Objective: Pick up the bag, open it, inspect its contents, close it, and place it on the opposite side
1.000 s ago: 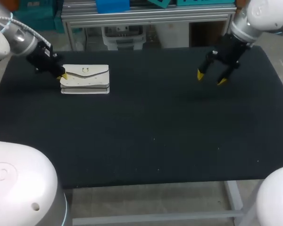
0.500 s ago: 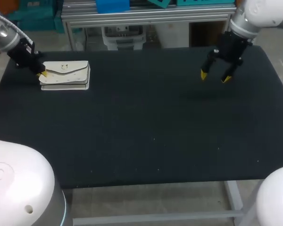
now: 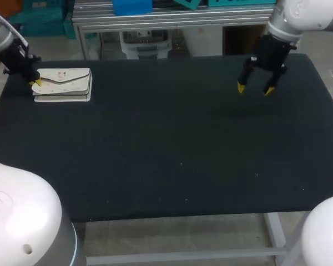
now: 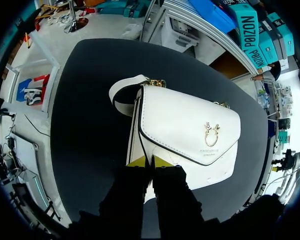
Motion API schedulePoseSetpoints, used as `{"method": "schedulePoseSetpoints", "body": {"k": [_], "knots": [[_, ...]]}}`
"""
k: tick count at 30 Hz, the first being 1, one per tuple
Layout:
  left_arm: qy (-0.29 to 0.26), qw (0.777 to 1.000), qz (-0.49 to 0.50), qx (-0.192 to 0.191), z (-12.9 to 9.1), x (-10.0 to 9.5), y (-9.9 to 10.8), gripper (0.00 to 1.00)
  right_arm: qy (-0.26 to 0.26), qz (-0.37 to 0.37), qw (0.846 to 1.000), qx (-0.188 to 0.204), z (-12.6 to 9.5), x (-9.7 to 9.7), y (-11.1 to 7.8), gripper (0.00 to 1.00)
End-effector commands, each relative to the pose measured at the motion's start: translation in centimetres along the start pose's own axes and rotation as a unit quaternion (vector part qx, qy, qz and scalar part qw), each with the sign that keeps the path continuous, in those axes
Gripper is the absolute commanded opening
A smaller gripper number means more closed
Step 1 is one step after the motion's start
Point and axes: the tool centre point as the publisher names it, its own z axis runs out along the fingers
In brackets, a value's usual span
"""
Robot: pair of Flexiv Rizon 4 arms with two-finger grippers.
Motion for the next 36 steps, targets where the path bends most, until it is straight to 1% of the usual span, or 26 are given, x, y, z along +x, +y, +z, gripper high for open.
{"method": "schedulePoseSetpoints", "body": {"k": [1,5,10,21,25,35,36], "knots": [[0.001,1.000,-0.005,-0.023,-0.3,-1.2,-0.9,0.00,-0.006,0.005,1.000,0.003,-0.3,-0.3,0.1,1.00],[-0.007,1.000,-0.016,-0.023,-0.6,-2.5,-1.1,0.00,-0.011,0.015,1.000,0.003,-0.4,-0.8,-0.1,1.00],[-0.008,0.999,-0.028,-0.022,-0.4,-3.8,-1.0,0.00,-0.015,0.021,1.000,0.006,-0.3,-1.2,-0.1,1.00],[-0.015,0.999,-0.034,-0.019,-0.8,-4.5,-0.9,0.00,-0.025,0.023,0.999,0.010,-0.4,-1.4,0.0,1.00],[-0.019,0.999,-0.040,-0.018,-0.9,-4.9,-0.8,0.00,-0.036,0.022,0.999,0.009,-0.6,-1.7,0.0,1.00],[-0.023,0.998,-0.048,-0.019,-0.9,-5.4,-0.5,0.00,-0.056,0.031,0.998,-0.028,-2.6,-3.5,0.1,1.00],[-0.023,0.998,-0.050,-0.020,-0.9,-5.5,-0.6,0.15,-0.055,0.028,0.998,-0.032,-2.8,-3.6,0.2,1.00]]}}
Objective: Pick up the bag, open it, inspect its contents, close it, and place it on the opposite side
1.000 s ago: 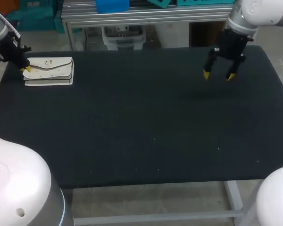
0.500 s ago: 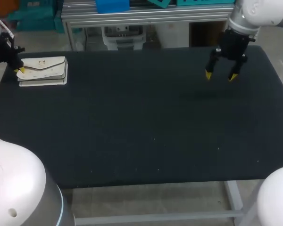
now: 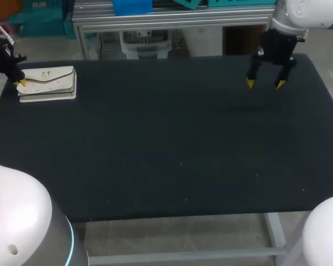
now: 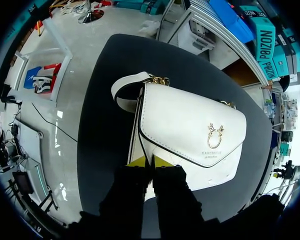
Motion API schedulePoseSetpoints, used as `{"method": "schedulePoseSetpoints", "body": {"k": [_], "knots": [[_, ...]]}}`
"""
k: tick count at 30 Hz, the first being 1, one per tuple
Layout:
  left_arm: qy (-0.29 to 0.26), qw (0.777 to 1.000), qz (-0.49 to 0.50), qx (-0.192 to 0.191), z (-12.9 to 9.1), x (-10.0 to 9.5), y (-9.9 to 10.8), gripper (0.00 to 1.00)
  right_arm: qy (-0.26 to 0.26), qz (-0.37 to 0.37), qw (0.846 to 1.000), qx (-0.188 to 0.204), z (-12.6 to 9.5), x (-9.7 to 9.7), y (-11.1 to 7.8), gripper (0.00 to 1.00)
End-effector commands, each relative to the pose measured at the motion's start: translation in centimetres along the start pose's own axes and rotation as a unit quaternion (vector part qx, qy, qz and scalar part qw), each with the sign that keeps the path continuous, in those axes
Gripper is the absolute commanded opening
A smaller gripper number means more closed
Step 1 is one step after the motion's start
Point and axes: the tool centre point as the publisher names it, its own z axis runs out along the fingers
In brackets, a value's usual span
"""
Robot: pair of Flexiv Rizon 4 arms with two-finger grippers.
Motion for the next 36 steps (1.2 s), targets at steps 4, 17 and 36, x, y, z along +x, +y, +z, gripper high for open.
{"method": "schedulePoseSetpoints", "body": {"k": [4,17,36], "knots": [[0.001,1.000,-0.010,0.001,0.1,-0.5,0.1,1.00,0.005,0.000,1.000,-0.024,-0.6,-0.8,-0.2,1.00],[-0.011,0.999,-0.002,0.050,-5.1,0.8,3.7,1.00,0.003,0.000,1.000,-0.023,-0.6,-1.0,0.2,1.00],[-0.060,0.993,0.039,0.099,-9.1,4.7,9.0,1.00,-0.006,0.020,0.999,-0.025,-1.5,-1.5,-0.6,1.00]]}}
